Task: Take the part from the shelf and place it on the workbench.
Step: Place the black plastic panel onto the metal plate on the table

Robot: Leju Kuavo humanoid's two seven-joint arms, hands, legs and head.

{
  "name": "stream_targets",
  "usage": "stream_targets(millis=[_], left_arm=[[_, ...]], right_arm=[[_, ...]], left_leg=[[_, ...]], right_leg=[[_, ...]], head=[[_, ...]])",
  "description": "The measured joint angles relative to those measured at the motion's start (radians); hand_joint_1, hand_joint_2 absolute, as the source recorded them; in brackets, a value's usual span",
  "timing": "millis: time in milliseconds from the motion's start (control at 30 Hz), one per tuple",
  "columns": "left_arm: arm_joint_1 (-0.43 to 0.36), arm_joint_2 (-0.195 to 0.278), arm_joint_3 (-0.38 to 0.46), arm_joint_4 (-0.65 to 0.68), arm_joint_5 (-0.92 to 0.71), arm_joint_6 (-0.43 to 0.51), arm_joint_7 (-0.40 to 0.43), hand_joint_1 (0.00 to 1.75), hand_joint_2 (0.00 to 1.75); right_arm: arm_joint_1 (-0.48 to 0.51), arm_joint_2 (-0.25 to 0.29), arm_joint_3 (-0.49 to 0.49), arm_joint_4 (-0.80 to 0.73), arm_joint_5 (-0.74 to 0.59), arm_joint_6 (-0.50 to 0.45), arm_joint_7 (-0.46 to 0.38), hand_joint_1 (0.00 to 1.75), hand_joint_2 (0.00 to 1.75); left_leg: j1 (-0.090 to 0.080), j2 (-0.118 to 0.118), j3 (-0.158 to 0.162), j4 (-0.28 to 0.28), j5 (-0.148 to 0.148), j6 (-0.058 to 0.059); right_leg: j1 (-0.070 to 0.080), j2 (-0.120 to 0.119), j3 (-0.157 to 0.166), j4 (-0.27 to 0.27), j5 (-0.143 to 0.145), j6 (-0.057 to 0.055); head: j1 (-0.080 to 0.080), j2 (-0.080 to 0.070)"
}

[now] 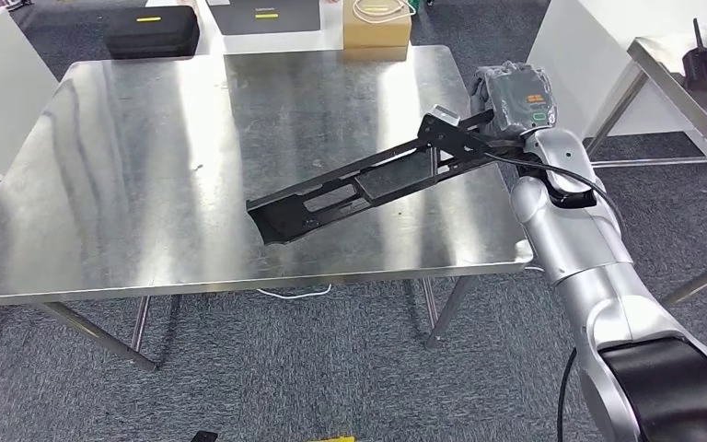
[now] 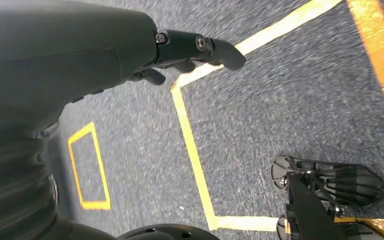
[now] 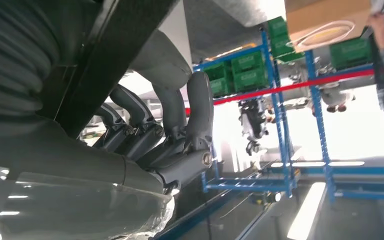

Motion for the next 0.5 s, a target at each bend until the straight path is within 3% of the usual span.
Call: stream_targets(millis=[67, 133, 200, 233, 267, 333, 367, 433, 500], left_arm=[[0.002, 0.003, 0.000, 0.000, 0.000, 0.001, 0.001, 0.00, 1.75], [0.002, 0.005, 0.000, 0.000, 0.000, 0.002, 0.001, 0.00, 1.75], [0.001, 0.005, -0.001, 0.000, 0.000, 0.002, 0.001, 0.00, 1.75], [0.001, 0.005, -0.001, 0.000, 0.000, 0.002, 0.001, 0.00, 1.75], [0.002, 0.005, -0.001, 0.000, 0.000, 0.002, 0.001, 0.00, 1.75], [0.001, 0.007, -0.001, 0.000, 0.000, 0.003, 0.001, 0.00, 1.75], [0.001, 0.007, -0.001, 0.000, 0.000, 0.004, 0.001, 0.00, 1.75], [-0.002, 0.006, -0.002, 0.000, -0.001, 0.006, 0.002, 0.00, 1.75], [-0.003, 0.006, -0.002, 0.000, -0.002, 0.010, 0.000, 0.00, 1.75]], right_arm=[[-0.011, 0.008, 0.000, 0.020, 0.000, -0.001, -0.001, 1.75, 1.75], [-0.018, 0.013, 0.000, 0.036, -0.001, -0.003, -0.002, 1.75, 1.75], [-0.022, 0.015, 0.000, 0.051, -0.001, -0.004, -0.002, 1.75, 1.75], [-0.023, 0.016, 0.000, 0.056, -0.001, -0.005, -0.002, 1.75, 1.75], [-0.023, 0.018, 0.000, 0.061, -0.001, -0.005, -0.003, 1.75, 1.75], [-0.027, 0.021, 0.000, 0.069, -0.004, -0.009, -0.005, 1.75, 1.75], [-0.033, 0.021, 0.000, 0.075, -0.006, -0.013, -0.007, 1.75, 1.75], [-0.050, 0.025, 0.000, 0.092, -0.012, -0.022, -0.013, 1.75, 1.75], [-0.068, 0.033, 0.000, 0.115, -0.020, -0.030, -0.024, 1.75, 1.75]], left_leg=[[-0.001, 0.058, -0.020, 0.042, -0.023, -0.011], [0.005, 0.127, -0.076, 0.156, -0.076, -0.020], [0.016, 0.146, -0.144, 0.269, -0.109, -0.030], [0.022, 0.150, -0.157, 0.279, -0.098, -0.035], [0.026, 0.156, -0.148, 0.248, -0.071, -0.039], [0.029, 0.184, -0.085, 0.115, -0.003, -0.043], [0.027, 0.195, -0.058, 0.060, 0.017, -0.040], [0.019, 0.201, -0.040, 0.021, 0.023, -0.029], [0.015, 0.181, -0.038, 0.016, 0.023, -0.013]], right_leg=[[-0.010, -0.025, 0.012, -0.006, -0.001, -0.016], [-0.007, -0.047, 0.024, -0.007, -0.008, -0.032], [-0.002, -0.071, 0.032, -0.007, -0.017, -0.038], [-0.002, -0.083, 0.035, -0.005, -0.021, -0.037], [-0.002, -0.094, 0.038, -0.004, -0.027, -0.034], [-0.002, -0.113, 0.046, 0.003, -0.040, -0.024], [0.003, -0.121, 0.048, 0.007, -0.047, -0.017], [0.012, -0.135, 0.050, 0.009, -0.056, -0.004], [0.016, -0.147, 0.053, 0.006, -0.063, 0.009]], head=[[-0.005, 0.000], [-0.011, 0.000], [-0.011, 0.000], [-0.012, 0.000], [-0.012, 0.000], [-0.012, 0.000], [-0.011, 0.000], [-0.006, 0.000], [-0.002, 0.000]])
